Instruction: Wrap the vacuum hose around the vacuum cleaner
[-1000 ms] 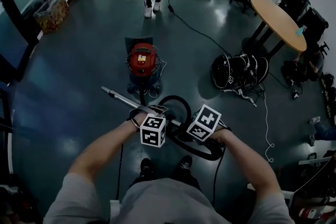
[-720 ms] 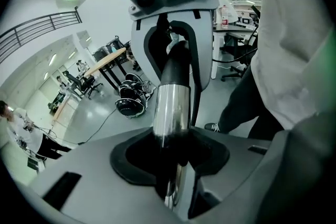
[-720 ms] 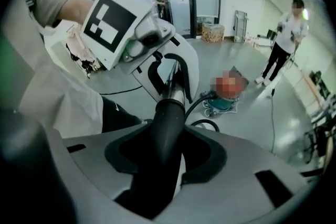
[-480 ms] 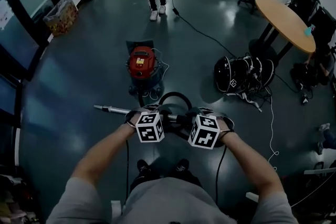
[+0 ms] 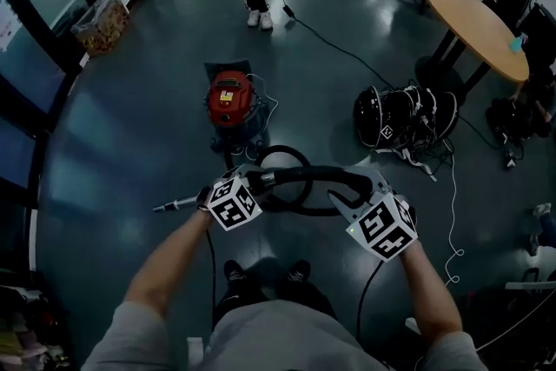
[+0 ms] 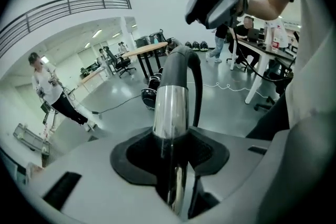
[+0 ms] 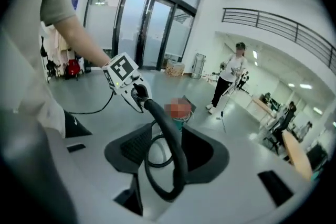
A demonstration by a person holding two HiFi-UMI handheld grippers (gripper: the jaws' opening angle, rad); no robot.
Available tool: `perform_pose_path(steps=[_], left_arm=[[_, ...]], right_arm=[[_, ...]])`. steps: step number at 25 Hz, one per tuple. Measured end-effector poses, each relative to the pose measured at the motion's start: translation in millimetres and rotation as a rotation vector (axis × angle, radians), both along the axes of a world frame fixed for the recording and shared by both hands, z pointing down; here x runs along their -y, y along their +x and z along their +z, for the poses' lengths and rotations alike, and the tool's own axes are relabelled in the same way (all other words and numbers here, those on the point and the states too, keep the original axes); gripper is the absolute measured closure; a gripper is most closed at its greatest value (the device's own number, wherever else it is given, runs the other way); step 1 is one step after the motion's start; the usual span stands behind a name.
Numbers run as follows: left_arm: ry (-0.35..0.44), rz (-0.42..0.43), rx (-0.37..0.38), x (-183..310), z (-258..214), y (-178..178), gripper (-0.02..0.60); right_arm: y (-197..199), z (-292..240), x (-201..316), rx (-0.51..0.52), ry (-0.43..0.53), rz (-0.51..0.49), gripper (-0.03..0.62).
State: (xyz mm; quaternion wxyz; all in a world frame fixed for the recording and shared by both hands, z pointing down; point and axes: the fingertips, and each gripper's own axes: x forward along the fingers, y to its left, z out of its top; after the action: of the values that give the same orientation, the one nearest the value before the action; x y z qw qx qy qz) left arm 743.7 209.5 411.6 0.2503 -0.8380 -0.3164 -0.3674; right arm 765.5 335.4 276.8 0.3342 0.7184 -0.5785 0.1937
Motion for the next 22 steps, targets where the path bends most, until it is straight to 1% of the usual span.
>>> perform_pose_path(steps=[3, 5, 7, 13, 18, 19, 20, 22], left_arm=[[-0.066, -0.088, 0.005, 4, 12, 8, 0.423], [-0.109, -0.144, 0.009, 7, 22, 13, 0.423], [-0.154, -0.199, 0.010, 11, 33, 19, 0.423], [-0.315, -0.352, -0.001, 22, 63, 42, 0.423], [-0.426, -0.447, -0.010, 25, 93, 61, 0.423], [-0.448, -0.463, -0.010, 24, 99, 63, 0.423], [-0.471, -0.481, -0.011, 24, 105, 66, 0.423], [-0.518, -0.516, -0.012, 20, 117, 73, 0.423]], right_arm=[[-7, 32, -5, 0.155, 0.039, 0.042, 0.425], [-14, 58, -1, 0.258, 0.060, 0.052, 0.425], [-21, 84, 8, 0.335, 0.077, 0.056, 0.425], [-44, 171, 40, 0.516, 0.099, 0.053, 0.425], [-61, 248, 61, 0.664, 0.088, 0.062, 0.424], [-63, 263, 66, 0.693, 0.094, 0.069, 0.406], [-65, 278, 71, 0.715, 0.099, 0.078, 0.365], [-64, 305, 80, 0.732, 0.112, 0.103, 0.347]])
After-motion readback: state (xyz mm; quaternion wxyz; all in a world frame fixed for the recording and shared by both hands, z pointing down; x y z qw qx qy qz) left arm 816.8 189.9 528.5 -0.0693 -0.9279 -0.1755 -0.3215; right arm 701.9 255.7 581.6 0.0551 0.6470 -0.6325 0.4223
